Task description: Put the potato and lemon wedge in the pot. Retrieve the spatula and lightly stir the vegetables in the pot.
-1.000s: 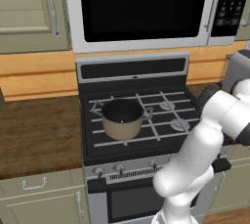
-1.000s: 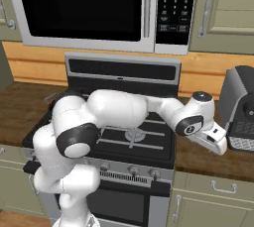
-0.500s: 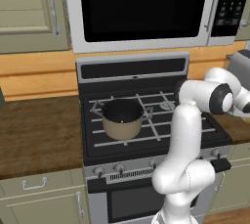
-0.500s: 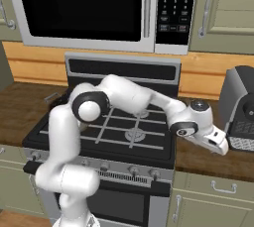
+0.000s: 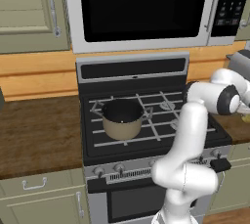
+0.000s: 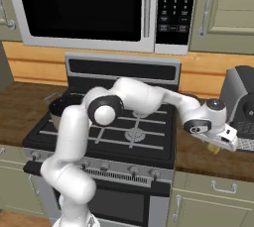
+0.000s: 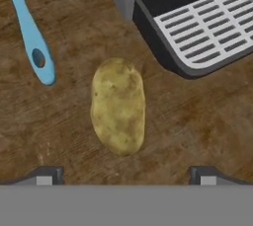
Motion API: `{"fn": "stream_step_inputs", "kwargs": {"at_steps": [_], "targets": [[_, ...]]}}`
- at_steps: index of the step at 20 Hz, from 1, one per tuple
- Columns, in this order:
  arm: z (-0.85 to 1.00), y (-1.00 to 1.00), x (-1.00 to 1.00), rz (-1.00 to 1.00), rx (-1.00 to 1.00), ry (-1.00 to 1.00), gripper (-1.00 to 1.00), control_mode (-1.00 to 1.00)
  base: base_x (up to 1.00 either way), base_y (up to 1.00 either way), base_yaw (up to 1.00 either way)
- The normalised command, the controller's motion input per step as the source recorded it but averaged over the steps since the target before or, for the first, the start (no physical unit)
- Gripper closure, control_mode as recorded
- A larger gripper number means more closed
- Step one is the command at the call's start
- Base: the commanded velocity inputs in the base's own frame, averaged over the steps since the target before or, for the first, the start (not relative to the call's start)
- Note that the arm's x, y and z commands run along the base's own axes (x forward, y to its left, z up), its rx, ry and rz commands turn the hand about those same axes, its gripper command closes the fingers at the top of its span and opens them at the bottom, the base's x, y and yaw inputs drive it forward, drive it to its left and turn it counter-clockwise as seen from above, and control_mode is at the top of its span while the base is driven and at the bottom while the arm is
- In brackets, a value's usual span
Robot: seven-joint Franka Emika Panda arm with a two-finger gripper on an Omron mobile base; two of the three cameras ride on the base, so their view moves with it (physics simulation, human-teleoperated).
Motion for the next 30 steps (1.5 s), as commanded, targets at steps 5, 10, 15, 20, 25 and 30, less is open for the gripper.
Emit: {"fn": "stream_step_inputs", "kwargs": {"at_steps": [5,10,15,20,25,30], "targets": [[-0.22,-0.02,0.25,0.06,0.01,0.0,-1.0,-1.0,0.0,0.0,0.0],[-0.34,-0.03,0.12,0.0,0.0,0.0,-1.0,-1.0,0.0,0.0,0.0],[-0.38,0.0,0.15,0.0,0.0,0.02,-1.0,-1.0,0.0,0.0,0.0],[-0.16,0.0,0.26,0.0,0.0,0.01,-1.0,-1.0,0.0,0.0,0.0],[-0.07,-0.03,0.28,0.0,0.0,0.02,1.0,-1.0,0.0,0.0,0.0],[0.0,0.0,-0.03,0.0,0.0,0.0,1.0,-1.0,0.0,0.0,0.0]]}}
